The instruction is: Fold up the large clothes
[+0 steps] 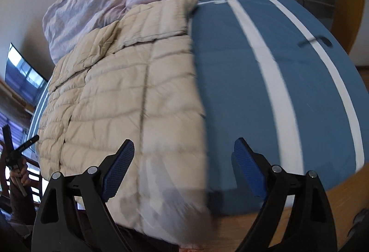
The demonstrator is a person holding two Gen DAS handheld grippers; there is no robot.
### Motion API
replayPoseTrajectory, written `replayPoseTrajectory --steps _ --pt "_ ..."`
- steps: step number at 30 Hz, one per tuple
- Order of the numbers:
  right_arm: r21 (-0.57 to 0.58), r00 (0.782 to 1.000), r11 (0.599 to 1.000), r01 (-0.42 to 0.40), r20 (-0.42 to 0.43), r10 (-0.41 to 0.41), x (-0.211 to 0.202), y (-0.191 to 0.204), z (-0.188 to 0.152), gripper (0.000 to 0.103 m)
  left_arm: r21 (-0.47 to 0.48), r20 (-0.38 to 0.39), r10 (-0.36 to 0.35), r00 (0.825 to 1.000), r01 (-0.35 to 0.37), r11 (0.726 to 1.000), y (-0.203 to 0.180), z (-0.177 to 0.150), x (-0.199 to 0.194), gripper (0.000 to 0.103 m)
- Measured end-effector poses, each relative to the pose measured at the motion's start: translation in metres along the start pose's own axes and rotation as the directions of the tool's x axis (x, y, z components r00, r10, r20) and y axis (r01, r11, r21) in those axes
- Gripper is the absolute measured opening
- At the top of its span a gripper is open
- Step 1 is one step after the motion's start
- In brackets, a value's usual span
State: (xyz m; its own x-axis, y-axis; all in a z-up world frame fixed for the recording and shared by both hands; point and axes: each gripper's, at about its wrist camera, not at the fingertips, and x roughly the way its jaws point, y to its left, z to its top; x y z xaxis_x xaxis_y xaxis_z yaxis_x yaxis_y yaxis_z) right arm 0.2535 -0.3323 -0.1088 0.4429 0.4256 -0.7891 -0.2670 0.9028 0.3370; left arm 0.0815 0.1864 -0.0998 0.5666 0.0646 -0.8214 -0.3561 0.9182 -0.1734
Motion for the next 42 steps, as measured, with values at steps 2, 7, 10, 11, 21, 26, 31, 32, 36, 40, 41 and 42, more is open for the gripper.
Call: replayPoseTrajectory --steps 2,7,10,11,21,26,31,32,36,40,41,42 --pt "0.022 1.000 1.000 -0.013 -0.001 0.013 -0.002 -0.011 -0.007 0.090 0.006 0.006 -0.005 1.000 0.005 1.000 -0.004 -0.008 -0.003 0.073" --pt "0.094 0.997 0.992 -0.082 -0.005 0.083 -0.003 -0.036 -0.024 0.084 0.028 0.014 -0.027 1.000 0.026 0.999 -0.013 -0.023 -0.011 0.071" --pt "0.103 0.988 0.983 -0.154 0.009 0.154 -0.006 -0.037 -0.029 0.075 0.032 0.011 -0.041 0.999 0.040 0.999 -0.017 -0.031 -0.015 0.066" --pt "0.104 0.983 0.977 -0.185 0.005 0.186 -0.006 -0.037 -0.031 0.071 0.034 0.011 -0.045 0.999 0.044 0.998 -0.020 -0.034 -0.016 0.065" --pt "0.085 0.938 0.936 -0.342 -0.025 0.346 0.005 -0.020 -0.037 0.058 0.048 0.011 -0.049 0.999 0.048 0.998 -0.030 -0.045 -0.020 0.064" --pt "0.095 0.927 0.924 -0.370 -0.021 0.374 0.007 -0.018 -0.039 0.049 0.051 0.009 -0.041 0.999 0.040 0.998 -0.033 -0.047 -0.021 0.063" --pt "0.100 0.924 0.920 -0.378 -0.021 0.382 0.007 -0.019 -0.042 0.046 0.048 0.008 -0.037 0.999 0.036 0.998 -0.034 -0.048 -0.021 0.052" --pt "0.099 0.925 0.922 -0.375 -0.021 0.378 0.007 -0.018 -0.042 0.046 0.048 0.008 -0.035 0.999 0.034 0.998 -0.034 -0.048 -0.021 0.052" --pt "0.085 0.929 0.927 -0.366 -0.024 0.369 0.008 -0.014 -0.042 0.046 0.048 0.008 -0.036 0.999 0.036 0.998 -0.036 -0.049 -0.021 0.052" --pt "0.066 0.945 0.945 -0.322 -0.037 0.325 0.010 -0.007 -0.043 0.022 0.042 0.000 -0.049 0.999 0.049 0.998 -0.038 -0.049 -0.020 0.028" --pt "0.066 0.946 0.945 -0.320 -0.038 0.323 0.011 -0.007 -0.043 0.018 0.040 -0.004 -0.056 0.998 0.056 0.998 -0.039 -0.049 -0.020 0.020" --pt "0.066 0.947 0.946 -0.317 -0.039 0.320 0.011 -0.007 -0.043 0.017 0.039 -0.004 -0.058 0.998 0.058 0.998 -0.040 -0.049 -0.021 0.016"
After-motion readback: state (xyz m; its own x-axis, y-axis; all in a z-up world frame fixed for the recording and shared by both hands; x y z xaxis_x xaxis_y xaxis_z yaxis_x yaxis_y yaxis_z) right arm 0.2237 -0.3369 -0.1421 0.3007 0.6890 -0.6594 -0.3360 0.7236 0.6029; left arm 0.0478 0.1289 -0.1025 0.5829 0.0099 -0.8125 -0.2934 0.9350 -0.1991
